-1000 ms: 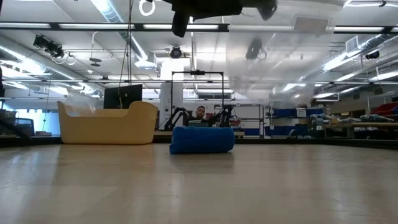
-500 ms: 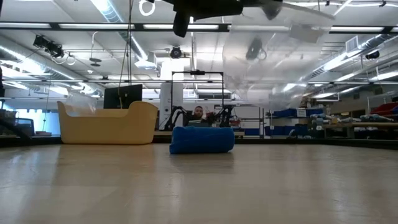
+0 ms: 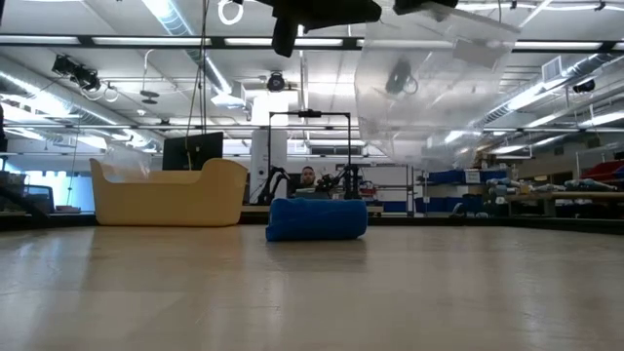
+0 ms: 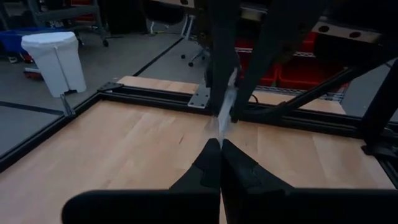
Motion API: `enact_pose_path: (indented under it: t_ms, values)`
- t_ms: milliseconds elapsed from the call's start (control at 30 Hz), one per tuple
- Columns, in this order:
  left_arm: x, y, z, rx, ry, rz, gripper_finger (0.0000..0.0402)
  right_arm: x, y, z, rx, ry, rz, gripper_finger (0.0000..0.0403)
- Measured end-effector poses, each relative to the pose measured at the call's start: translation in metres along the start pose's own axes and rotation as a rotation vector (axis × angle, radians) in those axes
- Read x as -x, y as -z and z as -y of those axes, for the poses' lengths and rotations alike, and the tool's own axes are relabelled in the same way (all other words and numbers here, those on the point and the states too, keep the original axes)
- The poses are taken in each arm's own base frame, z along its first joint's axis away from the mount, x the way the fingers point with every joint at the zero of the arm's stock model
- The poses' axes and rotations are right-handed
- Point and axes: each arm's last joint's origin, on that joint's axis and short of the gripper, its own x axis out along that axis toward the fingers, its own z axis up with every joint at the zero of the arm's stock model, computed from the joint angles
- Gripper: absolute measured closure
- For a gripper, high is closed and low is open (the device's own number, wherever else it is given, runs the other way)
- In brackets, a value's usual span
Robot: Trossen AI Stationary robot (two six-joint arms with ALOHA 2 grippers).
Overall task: Roll bandage
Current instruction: Open the transparent zip bag
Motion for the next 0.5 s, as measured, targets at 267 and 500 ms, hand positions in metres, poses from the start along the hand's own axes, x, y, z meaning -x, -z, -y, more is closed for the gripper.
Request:
enact_pose_path:
  t_ms: [267,500]
  values:
    - [0.0,0.0,0.0,-0.01,0.005,-0.003,0.0401,0.01,0.006,0.0,-0.015,0.017,-0.134,0.0374]
    - [0.0,0.0,0.0,-0.013,0.006,-0.006,0.0401,0.013,0.014,-0.002,-0.035,0.027,-0.224,0.0378]
